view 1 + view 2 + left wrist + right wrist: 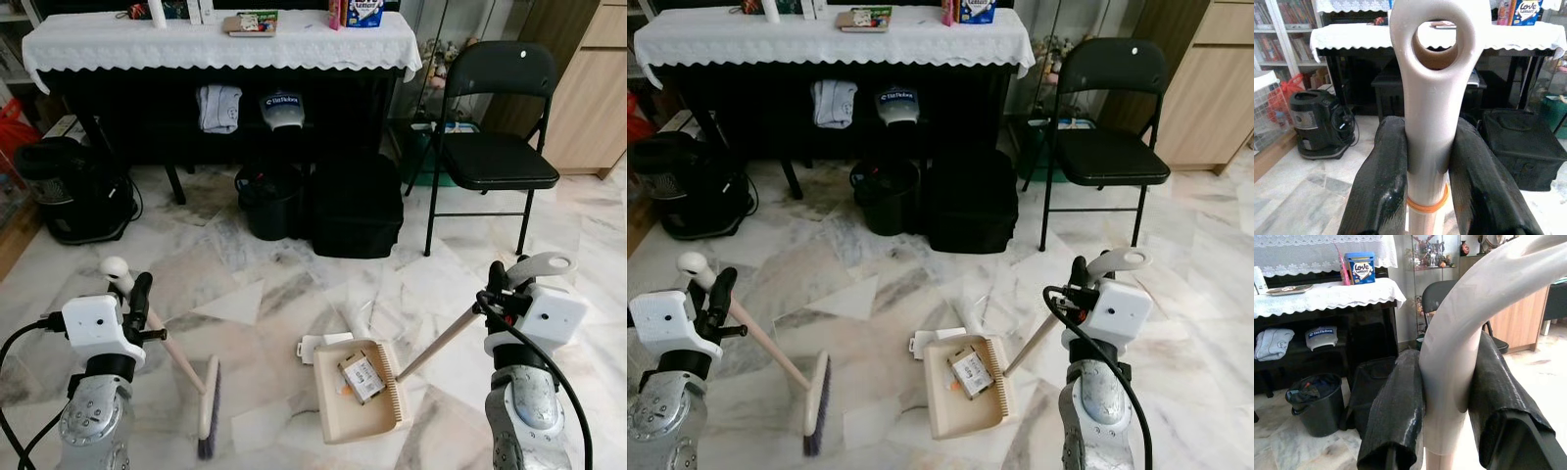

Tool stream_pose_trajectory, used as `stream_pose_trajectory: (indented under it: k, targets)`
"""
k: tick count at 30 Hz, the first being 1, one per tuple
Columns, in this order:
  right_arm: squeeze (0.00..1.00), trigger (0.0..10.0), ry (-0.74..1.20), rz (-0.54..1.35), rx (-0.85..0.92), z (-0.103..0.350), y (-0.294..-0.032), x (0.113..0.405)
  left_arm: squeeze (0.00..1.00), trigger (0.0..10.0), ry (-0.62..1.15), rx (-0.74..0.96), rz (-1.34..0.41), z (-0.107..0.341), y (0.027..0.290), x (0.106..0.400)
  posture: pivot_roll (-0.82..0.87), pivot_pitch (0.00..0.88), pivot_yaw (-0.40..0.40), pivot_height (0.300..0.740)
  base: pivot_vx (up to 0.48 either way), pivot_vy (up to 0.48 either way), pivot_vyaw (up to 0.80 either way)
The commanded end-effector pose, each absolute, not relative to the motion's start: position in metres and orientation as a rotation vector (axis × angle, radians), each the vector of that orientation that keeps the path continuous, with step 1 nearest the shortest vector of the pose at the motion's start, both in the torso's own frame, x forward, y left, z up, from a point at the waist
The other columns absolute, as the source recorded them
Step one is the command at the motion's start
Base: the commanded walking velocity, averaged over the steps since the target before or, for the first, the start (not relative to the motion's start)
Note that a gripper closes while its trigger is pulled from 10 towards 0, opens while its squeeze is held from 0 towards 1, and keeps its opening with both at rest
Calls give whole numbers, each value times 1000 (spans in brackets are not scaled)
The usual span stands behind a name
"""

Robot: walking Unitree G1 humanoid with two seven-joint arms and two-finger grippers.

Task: Sweep floor

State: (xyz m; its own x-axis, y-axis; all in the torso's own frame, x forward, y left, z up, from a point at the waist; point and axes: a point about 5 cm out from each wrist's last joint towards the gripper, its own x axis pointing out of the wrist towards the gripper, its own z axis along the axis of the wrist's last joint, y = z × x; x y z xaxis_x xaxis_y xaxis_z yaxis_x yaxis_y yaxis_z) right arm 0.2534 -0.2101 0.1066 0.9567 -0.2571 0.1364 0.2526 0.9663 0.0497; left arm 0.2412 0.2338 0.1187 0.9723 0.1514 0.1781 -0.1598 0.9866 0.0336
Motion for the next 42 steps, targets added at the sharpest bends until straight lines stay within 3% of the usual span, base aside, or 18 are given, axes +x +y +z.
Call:
stream_pose_trajectory:
  k: [1,42]
  targets:
    - [0,10000,-205,-262,19,121,-210,252,0,10000,-231,58,159,133,232,240,-40,0,-21,740,0,0,0]
    - [0,10000,-211,-257,48,124,-203,261,0,10000,-216,28,159,139,219,261,-28,0,-8,740,0,0,800]
